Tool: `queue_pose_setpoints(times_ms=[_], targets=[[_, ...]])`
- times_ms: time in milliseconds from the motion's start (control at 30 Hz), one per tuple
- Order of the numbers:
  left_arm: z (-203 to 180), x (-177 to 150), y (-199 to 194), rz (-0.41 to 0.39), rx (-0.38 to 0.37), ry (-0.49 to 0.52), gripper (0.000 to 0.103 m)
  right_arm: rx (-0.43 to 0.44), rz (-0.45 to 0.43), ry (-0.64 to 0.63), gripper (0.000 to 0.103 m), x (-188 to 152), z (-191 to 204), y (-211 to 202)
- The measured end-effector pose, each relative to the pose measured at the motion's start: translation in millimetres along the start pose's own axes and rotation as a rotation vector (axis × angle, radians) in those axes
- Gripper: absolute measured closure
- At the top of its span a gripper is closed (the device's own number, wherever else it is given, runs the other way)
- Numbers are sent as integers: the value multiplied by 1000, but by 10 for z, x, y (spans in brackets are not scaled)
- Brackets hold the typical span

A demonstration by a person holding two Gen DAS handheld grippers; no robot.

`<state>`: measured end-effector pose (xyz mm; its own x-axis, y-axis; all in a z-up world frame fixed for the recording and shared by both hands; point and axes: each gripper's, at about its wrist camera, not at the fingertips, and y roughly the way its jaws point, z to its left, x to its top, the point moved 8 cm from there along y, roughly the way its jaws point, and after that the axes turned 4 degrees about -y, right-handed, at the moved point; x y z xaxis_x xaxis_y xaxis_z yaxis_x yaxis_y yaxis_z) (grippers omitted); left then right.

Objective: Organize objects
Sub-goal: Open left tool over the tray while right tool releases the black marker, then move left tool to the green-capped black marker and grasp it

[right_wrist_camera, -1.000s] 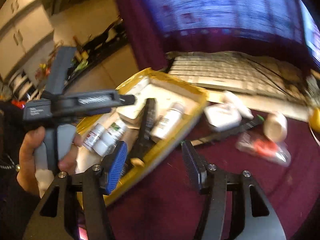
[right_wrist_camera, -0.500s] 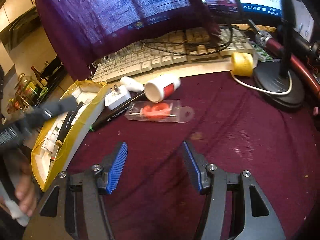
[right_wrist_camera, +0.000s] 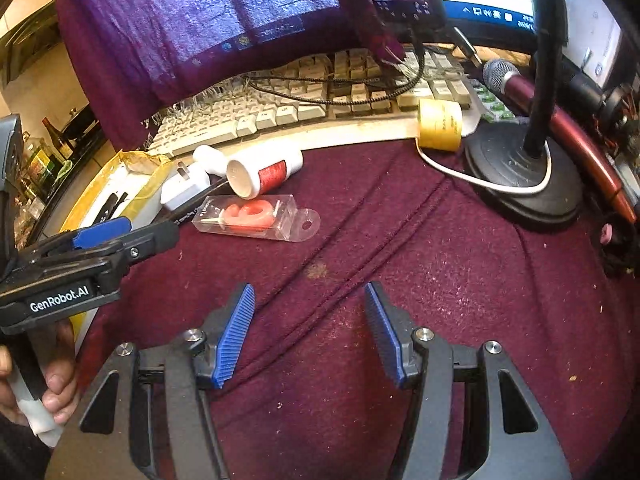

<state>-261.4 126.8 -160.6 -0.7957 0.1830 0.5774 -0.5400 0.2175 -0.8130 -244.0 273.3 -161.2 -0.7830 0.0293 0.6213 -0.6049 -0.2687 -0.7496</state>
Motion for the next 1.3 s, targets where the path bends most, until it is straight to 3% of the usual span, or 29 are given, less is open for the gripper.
queue_pose_setpoints(times_ms=[333, 467, 567, 700, 800, 1300], targets=[[60, 12, 67, 35, -58, -55, 25, 7, 7, -10, 47, -9, -8, -3], [174, 16, 61, 2, -24, -55, 25, 13, 20, -6, 47, -34, -6, 24], [226, -11, 78, 16, -78, -81, 25, 11, 18, -15, 47, -44, 19, 33], [138, -75, 131, 15, -18, 22, 25, 11, 9, -30, 47, -57, 37, 36], [131, -115, 165, 12, -21, 39, 25, 20, 1, -35, 47, -63, 39, 31], [144, -16, 98, 29, -149, -69, 25, 54, 1, -4, 47, -27, 24, 12]])
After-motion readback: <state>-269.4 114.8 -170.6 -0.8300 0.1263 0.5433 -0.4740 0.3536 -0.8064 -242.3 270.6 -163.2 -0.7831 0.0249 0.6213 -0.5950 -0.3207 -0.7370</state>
